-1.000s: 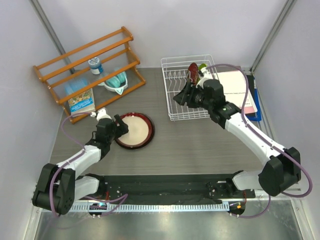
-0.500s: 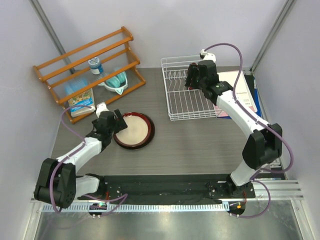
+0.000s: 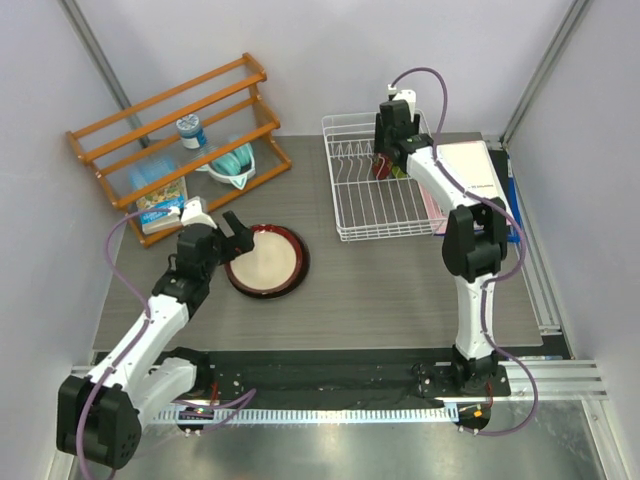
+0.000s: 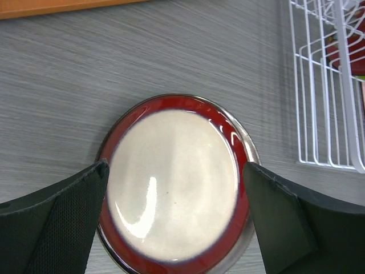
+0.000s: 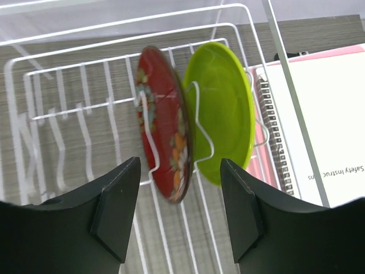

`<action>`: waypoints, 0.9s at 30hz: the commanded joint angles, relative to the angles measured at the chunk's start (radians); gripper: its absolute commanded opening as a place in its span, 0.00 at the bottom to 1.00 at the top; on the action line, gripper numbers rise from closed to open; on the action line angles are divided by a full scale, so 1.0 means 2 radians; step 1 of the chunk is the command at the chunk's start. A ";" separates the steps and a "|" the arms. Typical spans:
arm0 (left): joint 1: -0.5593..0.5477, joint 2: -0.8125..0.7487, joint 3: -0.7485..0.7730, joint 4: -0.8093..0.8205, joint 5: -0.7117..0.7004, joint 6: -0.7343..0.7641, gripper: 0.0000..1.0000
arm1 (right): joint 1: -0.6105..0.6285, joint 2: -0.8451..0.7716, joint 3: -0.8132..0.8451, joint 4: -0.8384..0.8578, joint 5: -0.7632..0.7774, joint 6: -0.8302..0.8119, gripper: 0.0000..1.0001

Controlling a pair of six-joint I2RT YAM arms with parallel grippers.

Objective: Unload the plates from the dish rack

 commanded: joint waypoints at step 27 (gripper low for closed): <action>-0.002 0.014 -0.016 0.051 0.047 -0.014 1.00 | -0.007 0.051 0.097 0.000 0.063 -0.060 0.01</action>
